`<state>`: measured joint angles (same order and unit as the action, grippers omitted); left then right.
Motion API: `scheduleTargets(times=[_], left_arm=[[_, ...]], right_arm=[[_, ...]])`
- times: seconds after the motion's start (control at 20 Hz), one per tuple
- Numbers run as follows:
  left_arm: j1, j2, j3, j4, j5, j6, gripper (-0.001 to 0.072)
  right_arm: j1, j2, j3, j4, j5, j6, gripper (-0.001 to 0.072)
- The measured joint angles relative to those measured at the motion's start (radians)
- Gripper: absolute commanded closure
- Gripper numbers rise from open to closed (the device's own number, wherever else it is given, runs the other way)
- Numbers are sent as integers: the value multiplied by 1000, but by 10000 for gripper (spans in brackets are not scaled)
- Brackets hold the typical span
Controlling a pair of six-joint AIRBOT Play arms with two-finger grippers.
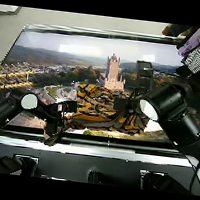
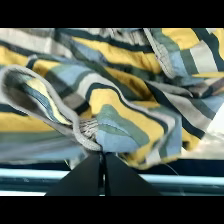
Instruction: Fold the clothes and pants, and hang the long-sleeved shirts on hangers.
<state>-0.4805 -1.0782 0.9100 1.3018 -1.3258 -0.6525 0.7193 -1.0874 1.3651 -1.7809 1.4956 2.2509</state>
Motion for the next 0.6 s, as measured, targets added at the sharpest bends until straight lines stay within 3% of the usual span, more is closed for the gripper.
scheduleTargets(times=[0.6], left_arm=[[-117,-193,134,-54,124,-47,690]], right_arm=[[0,0,20,15,-3,-36,692]])
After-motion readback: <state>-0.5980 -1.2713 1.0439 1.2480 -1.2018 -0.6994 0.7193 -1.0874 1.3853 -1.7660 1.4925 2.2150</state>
